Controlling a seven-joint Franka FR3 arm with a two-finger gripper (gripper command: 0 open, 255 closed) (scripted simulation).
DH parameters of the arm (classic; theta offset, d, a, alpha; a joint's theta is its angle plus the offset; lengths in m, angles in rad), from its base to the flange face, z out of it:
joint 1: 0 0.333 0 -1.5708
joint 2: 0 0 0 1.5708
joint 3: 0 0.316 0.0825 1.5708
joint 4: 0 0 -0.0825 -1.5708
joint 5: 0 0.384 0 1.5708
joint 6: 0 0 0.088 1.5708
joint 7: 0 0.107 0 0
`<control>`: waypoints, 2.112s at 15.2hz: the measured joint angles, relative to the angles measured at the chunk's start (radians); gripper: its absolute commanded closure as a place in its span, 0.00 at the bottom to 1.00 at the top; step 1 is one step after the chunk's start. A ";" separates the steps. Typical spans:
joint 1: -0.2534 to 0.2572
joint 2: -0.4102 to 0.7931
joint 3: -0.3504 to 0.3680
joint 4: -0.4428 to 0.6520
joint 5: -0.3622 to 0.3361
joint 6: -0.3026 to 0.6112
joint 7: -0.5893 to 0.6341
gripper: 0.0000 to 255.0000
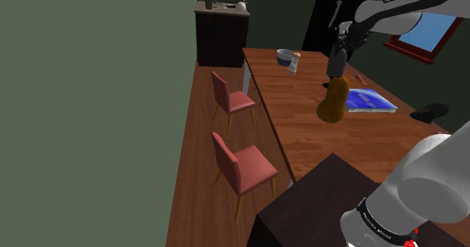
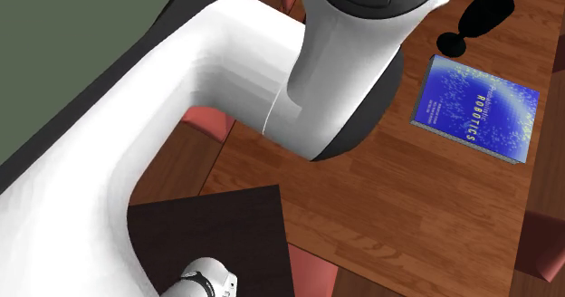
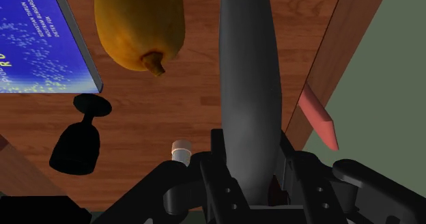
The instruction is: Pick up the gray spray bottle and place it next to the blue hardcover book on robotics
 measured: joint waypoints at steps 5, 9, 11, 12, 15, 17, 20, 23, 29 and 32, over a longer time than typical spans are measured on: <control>0.054 0.171 -0.120 0.087 0.231 0.032 -0.204 1.00; -0.002 0.389 -0.134 0.202 0.544 0.023 -0.443 1.00; -0.069 0.476 -0.099 0.258 0.662 0.011 -0.530 1.00; -0.110 0.524 -0.075 0.290 0.718 0.006 -0.572 1.00; -0.225 0.654 -0.012 0.404 0.837 -0.026 -0.657 1.00; -0.291 0.732 0.022 0.485 0.889 -0.047 -0.688 1.00; -0.384 0.854 0.072 0.613 0.949 -0.071 -0.717 1.00; -0.471 0.972 0.108 0.760 0.984 -0.104 -0.723 1.00; -0.629 1.207 0.158 1.087 1.010 -0.169 -0.690 1.00; -0.637 1.230 0.169 1.098 1.023 -0.148 -0.702 1.00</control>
